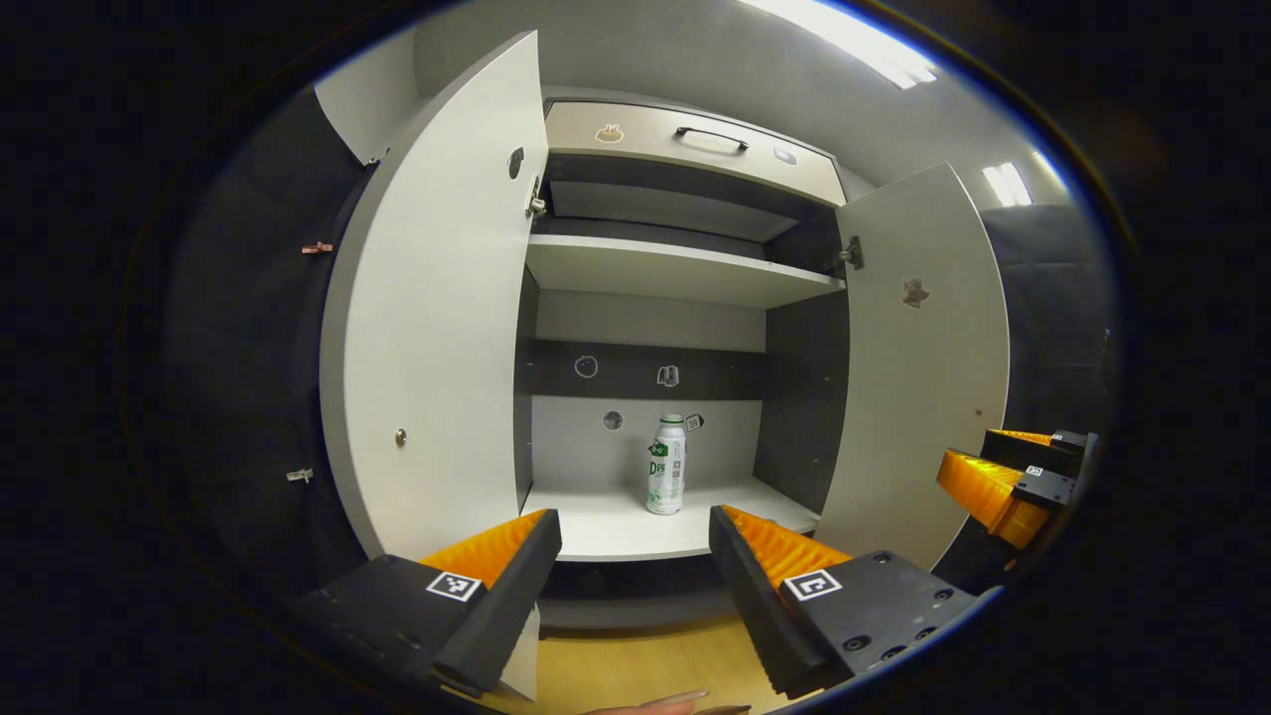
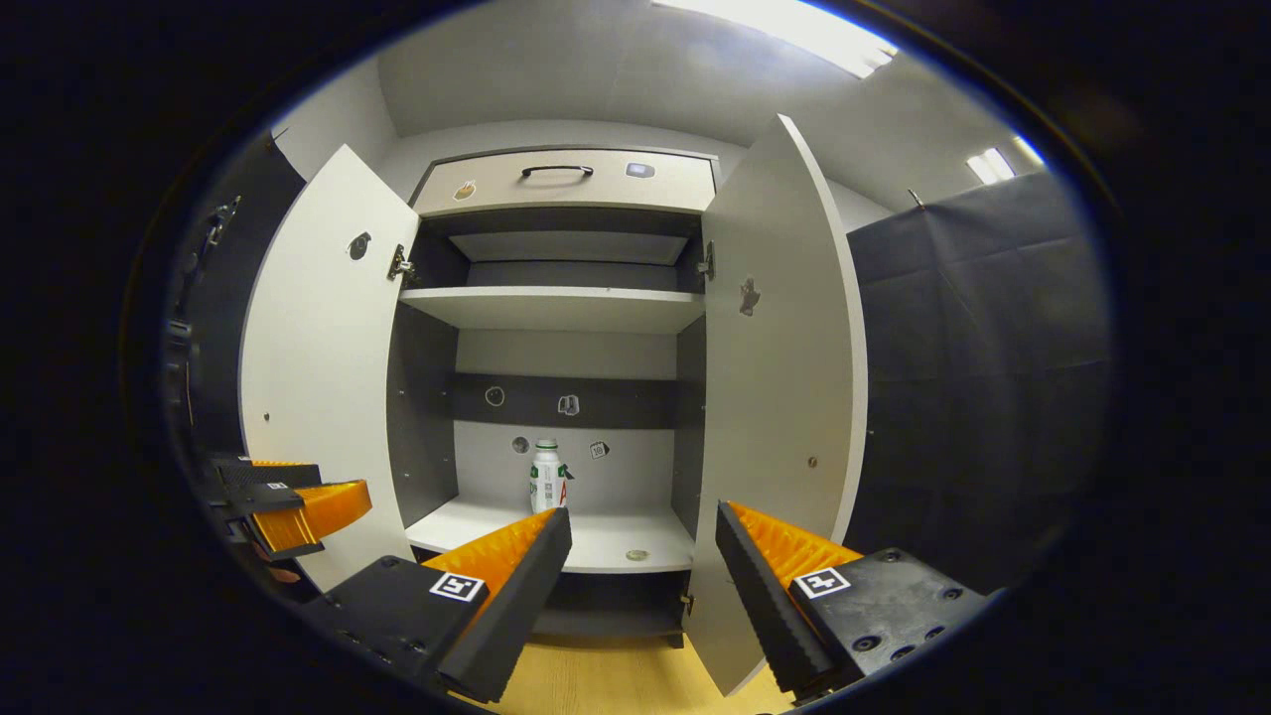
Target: Grasp the bottle in the cabinet with the left hand and place it on the coaster, then close the right door with the right hand and the left door with the left hand.
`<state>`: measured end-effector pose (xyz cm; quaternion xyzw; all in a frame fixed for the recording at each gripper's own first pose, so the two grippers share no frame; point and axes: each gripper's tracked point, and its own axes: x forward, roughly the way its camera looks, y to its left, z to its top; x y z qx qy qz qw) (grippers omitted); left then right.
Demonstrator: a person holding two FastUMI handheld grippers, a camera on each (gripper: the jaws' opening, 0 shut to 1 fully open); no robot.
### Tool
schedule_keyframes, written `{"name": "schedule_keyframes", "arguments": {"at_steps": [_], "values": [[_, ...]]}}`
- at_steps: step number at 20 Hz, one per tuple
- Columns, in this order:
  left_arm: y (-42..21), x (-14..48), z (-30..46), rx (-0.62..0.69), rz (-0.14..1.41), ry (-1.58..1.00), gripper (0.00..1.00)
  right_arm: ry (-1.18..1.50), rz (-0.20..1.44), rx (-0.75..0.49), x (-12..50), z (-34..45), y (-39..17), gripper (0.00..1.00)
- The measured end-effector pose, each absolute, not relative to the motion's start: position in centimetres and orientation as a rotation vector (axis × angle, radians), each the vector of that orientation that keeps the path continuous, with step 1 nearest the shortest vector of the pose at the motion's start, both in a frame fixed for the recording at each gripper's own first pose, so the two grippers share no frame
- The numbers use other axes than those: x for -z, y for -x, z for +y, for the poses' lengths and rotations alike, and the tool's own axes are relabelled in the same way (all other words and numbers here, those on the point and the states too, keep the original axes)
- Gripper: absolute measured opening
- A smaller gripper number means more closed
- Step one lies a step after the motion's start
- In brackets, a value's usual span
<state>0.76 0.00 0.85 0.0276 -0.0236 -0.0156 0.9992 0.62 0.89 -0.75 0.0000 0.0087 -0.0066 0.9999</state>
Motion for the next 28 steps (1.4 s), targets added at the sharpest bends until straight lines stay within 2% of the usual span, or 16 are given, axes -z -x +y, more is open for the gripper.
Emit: {"name": "schedule_keyframes", "arguments": {"at_steps": [7,18,28], "values": [[-3.5,-0.4,-0.8,0.050,-0.034,-0.060,0.95,0.032,0.021,-0.015,1.8,1.6,-2.5,0.97],[-15.6,-0.9,-2.9,0.023,-0.048,-0.063,0.95,0.050,0.068,-0.120,5.2,1.0,-11.1,0.97],[-24.0,0.1,-6.2,0.089,-0.042,-0.063,0.95,0.065,0.162,-0.181,10.0,1.0,-15.5,0.97]]}}
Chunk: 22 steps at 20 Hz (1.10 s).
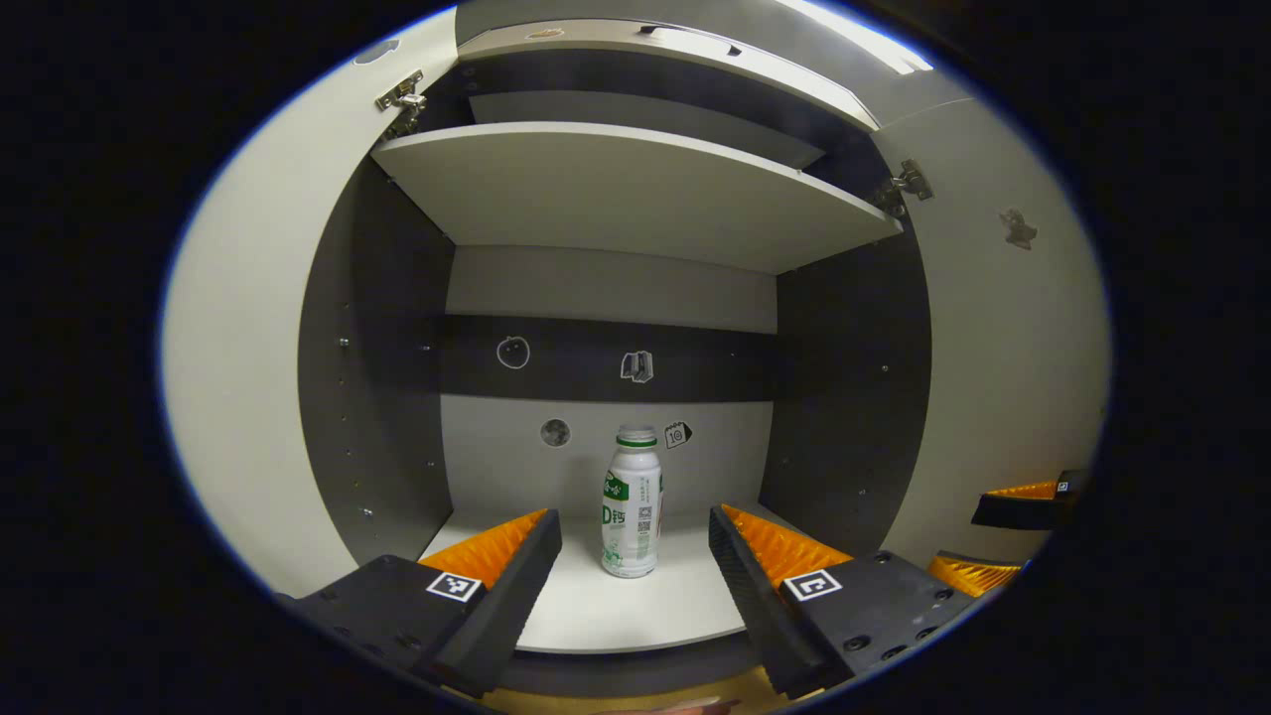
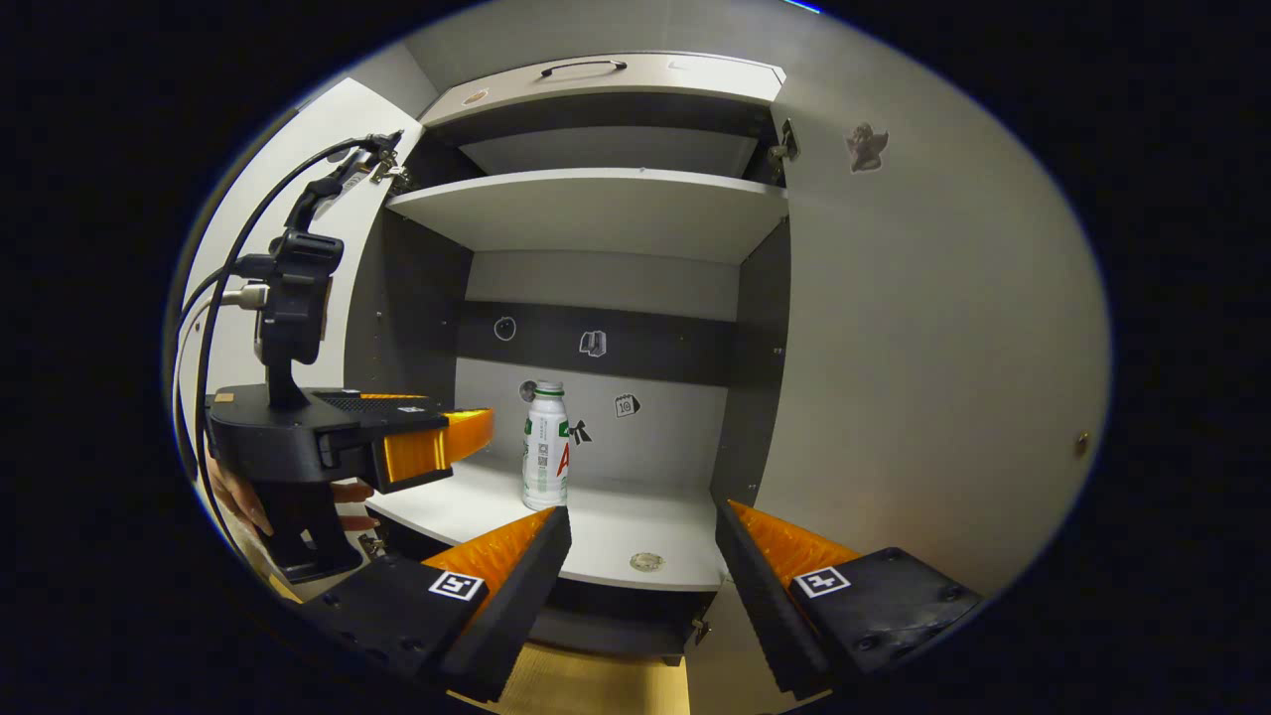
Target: Grasp the bottle in the cabinet with the left hand and place it on the coaster, then close the right door with the right hand and the left door with the left hand.
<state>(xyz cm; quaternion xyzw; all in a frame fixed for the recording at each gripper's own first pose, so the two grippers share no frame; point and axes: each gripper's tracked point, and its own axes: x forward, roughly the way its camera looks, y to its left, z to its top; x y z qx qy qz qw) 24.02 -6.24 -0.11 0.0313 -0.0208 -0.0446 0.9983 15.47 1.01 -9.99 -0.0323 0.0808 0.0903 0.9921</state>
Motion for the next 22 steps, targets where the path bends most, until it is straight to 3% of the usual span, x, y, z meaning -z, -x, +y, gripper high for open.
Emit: {"name": "schedule_keyframes", "arguments": {"at_steps": [13,22], "values": [[-35.7,3.7,-5.8,0.083,0.011,-0.075,0.95,0.038,0.261,-0.214,15.1,2.2,-20.7,0.97],[-40.2,4.6,-6.3,0.112,0.000,-0.119,0.92,0.076,0.279,-0.180,17.1,1.6,-22.8,0.98]]}}
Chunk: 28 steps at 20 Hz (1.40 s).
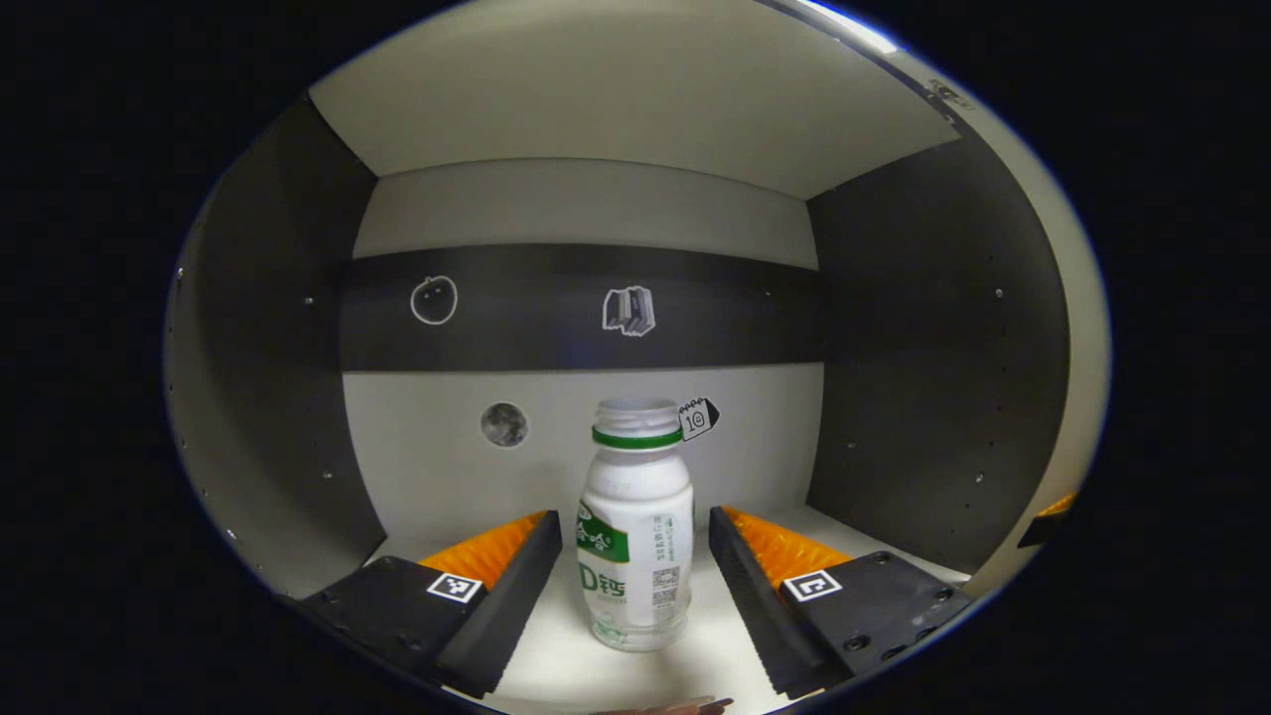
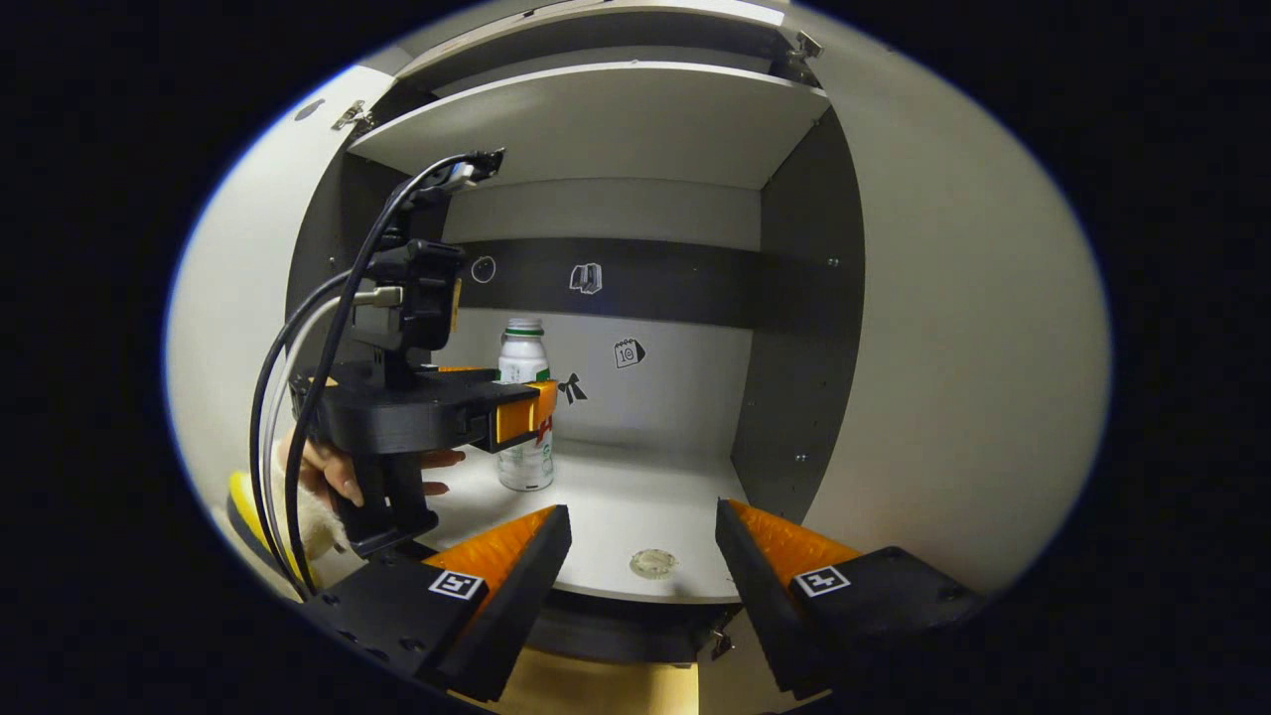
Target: Grasp the bottle in the cabinet with the left hand and place it on the coaster, then close the right door with the right hand and the left door with the left hand.
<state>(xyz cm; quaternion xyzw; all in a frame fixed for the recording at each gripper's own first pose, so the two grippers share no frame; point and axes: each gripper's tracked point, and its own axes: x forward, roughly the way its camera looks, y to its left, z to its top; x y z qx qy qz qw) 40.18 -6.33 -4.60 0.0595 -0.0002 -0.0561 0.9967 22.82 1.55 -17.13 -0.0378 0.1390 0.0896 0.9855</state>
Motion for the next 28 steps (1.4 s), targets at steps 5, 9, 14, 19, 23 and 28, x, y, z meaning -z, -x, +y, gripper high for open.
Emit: {"name": "schedule_keyframes", "arguments": {"at_steps": [5,9,14,19,23,28], "values": [[-41.6,5.6,-5.6,0.092,0.008,-0.130,0.94,0.103,0.289,-0.163,17.9,1.3,-23.4,0.98],[-41.7,5.7,-5.0,0.052,0.000,-0.132,0.78,0.097,0.299,-0.158,18.2,1.1,-23.6,0.97],[-39.9,4.9,-5.4,0.079,0.004,-0.099,0.77,0.086,0.286,-0.165,17.7,1.1,-23.5,0.97],[-35.1,1.6,-5.2,0.082,-0.047,-0.086,0.77,0.068,0.247,-0.183,15.1,1.7,-21.1,0.97],[-30.1,-0.3,-4.8,0.076,-0.074,-0.104,0.77,0.057,0.193,-0.186,12.1,1.9,-18.1,0.97],[-23.8,-0.9,-4.8,0.078,-0.079,-0.136,0.77,0.071,0.135,-0.175,9.3,2.2,-14.6,0.97]]}}
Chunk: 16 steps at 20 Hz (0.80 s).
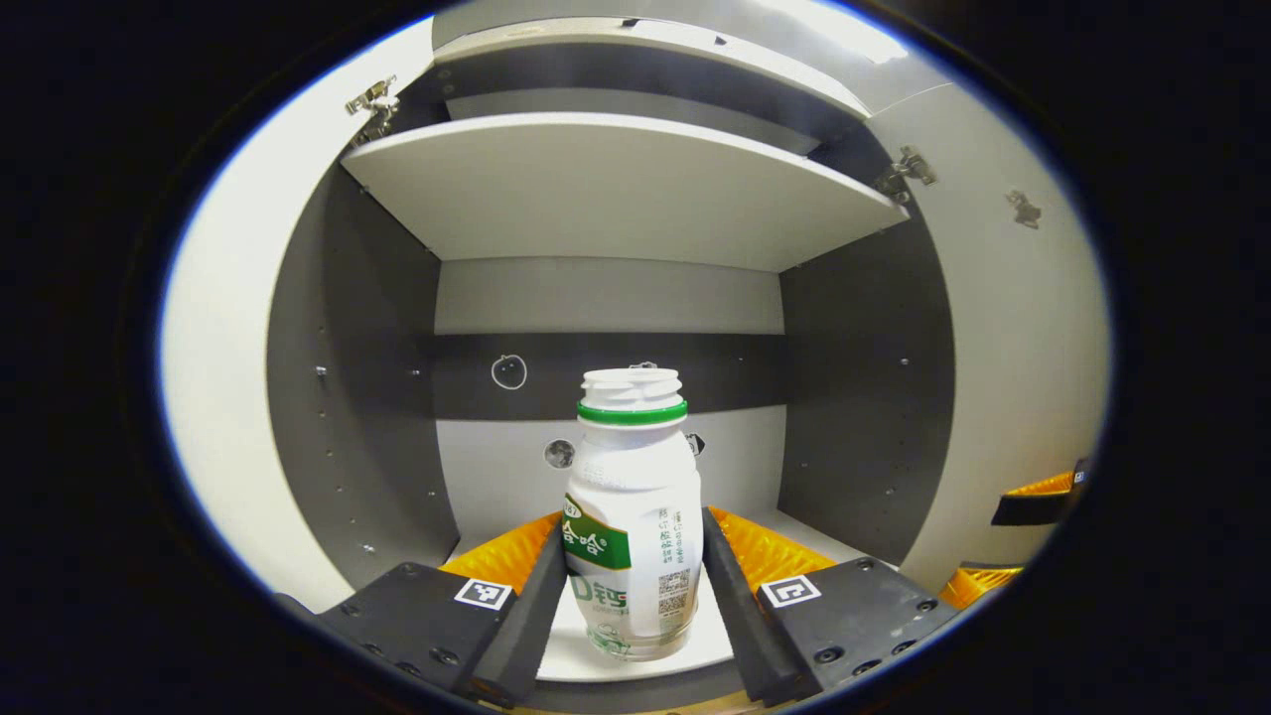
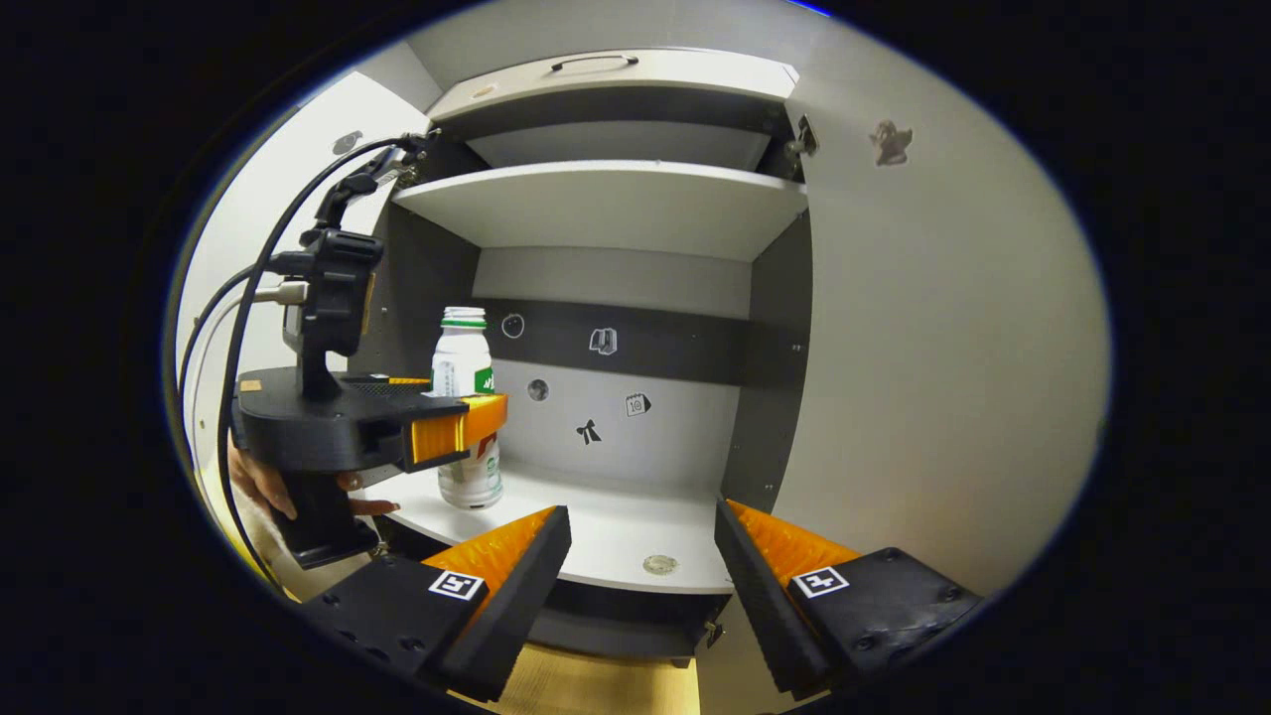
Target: Grasp the bottle in the cabinet with the left hand and place it on the coaster, then close the right door with the right hand and the left door with the left hand.
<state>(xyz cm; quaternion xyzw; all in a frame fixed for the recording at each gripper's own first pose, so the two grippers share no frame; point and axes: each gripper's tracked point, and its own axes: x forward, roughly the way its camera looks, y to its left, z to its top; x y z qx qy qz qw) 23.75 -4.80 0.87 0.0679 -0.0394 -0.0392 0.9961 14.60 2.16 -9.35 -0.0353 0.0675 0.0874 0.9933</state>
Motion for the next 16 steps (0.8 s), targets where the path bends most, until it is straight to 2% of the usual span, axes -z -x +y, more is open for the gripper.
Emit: {"name": "schedule_keyframes", "arguments": {"at_steps": [9,11,12,13,15,16], "values": [[-13.6,1.8,-5.4,0.142,-0.053,-0.145,0.77,-0.003,0.110,-0.051,6.5,0.1,-7.7,0.97],[-11.6,2.5,-5.6,0.169,-0.047,-0.135,0.76,0.012,0.099,-0.031,6.0,0.0,-6.1,0.94],[-10.6,2.8,-5.6,0.183,-0.046,-0.128,0.76,0.025,0.090,-0.015,5.8,-0.1,-5.2,0.99],[-9.7,3.1,-5.6,0.196,-0.048,-0.124,0.76,0.040,0.082,0.007,5.7,-0.4,-4.3,0.99],[-8.3,4.3,-5.3,0.212,-0.052,-0.122,0.77,0.076,0.077,0.042,5.7,-0.8,-2.8,0.94],[-7.6,5.3,-5.3,0.221,-0.048,-0.123,0.76,0.094,0.080,0.057,5.9,-1.1,-2.2,0.97]]}}
